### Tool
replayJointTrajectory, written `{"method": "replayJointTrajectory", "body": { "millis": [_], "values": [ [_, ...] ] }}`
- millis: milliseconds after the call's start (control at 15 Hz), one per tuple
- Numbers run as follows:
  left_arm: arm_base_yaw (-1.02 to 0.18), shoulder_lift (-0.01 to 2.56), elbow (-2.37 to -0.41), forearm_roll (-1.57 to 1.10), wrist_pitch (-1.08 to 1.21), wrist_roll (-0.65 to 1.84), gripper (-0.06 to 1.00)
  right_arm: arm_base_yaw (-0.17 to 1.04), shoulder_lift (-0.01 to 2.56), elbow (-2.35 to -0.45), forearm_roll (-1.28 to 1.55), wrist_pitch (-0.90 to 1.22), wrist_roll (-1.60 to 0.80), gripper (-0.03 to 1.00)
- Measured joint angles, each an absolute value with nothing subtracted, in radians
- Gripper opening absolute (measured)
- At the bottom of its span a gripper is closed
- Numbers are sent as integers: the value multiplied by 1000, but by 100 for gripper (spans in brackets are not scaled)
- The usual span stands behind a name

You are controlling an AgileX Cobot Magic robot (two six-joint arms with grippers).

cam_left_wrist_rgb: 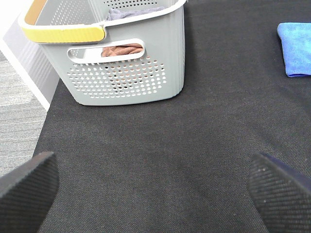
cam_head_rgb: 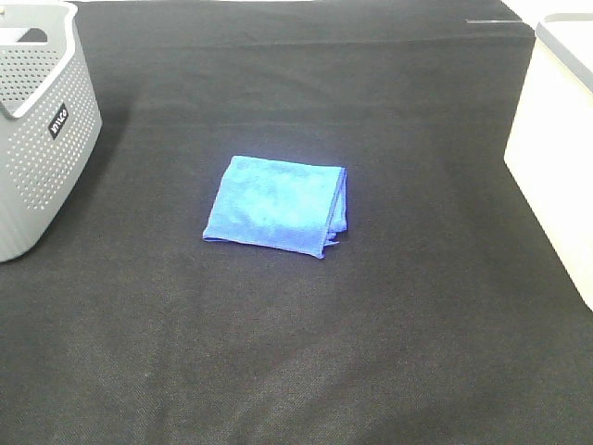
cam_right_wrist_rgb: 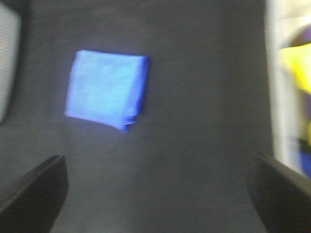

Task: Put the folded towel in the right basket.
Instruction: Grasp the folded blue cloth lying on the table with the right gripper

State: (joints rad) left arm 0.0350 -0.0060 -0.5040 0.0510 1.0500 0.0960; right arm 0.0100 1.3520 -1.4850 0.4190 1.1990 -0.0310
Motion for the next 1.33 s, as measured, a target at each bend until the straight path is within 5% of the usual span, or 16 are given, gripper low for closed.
{"method": "replayJointTrajectory", "body": {
  "millis": [333, 1333],
  "values": [
    [35, -6, -504, 51, 1050, 96, 99, 253, 1761, -1491, 583, 1010, -52, 96],
    [35, -6, -504, 51, 1050, 96, 99, 258, 2352, -1712, 684, 883, -105, 95]
  ]
}}
